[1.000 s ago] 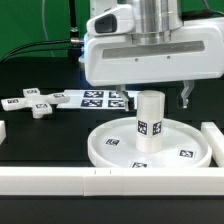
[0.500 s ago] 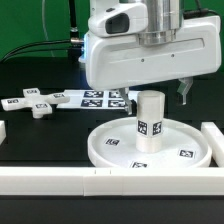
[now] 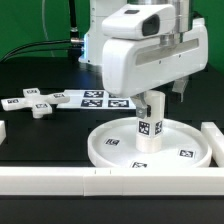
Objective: Assemble round table
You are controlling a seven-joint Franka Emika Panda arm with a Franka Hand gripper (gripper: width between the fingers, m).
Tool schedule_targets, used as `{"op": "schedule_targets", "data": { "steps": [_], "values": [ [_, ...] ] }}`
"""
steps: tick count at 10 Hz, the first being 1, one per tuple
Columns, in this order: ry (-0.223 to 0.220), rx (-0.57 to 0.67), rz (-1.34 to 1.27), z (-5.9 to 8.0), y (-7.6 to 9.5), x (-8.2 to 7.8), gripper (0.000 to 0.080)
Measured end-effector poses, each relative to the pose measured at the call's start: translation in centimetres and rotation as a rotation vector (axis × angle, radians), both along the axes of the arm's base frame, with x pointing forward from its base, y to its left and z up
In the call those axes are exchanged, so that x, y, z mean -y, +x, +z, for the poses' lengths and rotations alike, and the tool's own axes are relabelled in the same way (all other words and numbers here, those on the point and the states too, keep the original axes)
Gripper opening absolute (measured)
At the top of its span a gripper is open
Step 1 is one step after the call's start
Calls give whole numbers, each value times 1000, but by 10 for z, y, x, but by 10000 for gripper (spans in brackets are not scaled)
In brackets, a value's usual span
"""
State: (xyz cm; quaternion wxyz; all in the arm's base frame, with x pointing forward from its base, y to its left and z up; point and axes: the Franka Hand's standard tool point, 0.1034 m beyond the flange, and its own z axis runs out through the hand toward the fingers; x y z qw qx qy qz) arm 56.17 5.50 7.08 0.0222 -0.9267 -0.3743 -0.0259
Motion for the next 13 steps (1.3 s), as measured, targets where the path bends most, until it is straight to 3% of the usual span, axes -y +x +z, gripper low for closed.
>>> {"op": "schedule_targets", "data": {
  "steps": [3,9,13],
  "values": [
    [-9,12,211,-1,0,6,649],
    [-93,37,730,1,4,7,649],
    [-117,32,977,-1,2,12,649]
  ]
}}
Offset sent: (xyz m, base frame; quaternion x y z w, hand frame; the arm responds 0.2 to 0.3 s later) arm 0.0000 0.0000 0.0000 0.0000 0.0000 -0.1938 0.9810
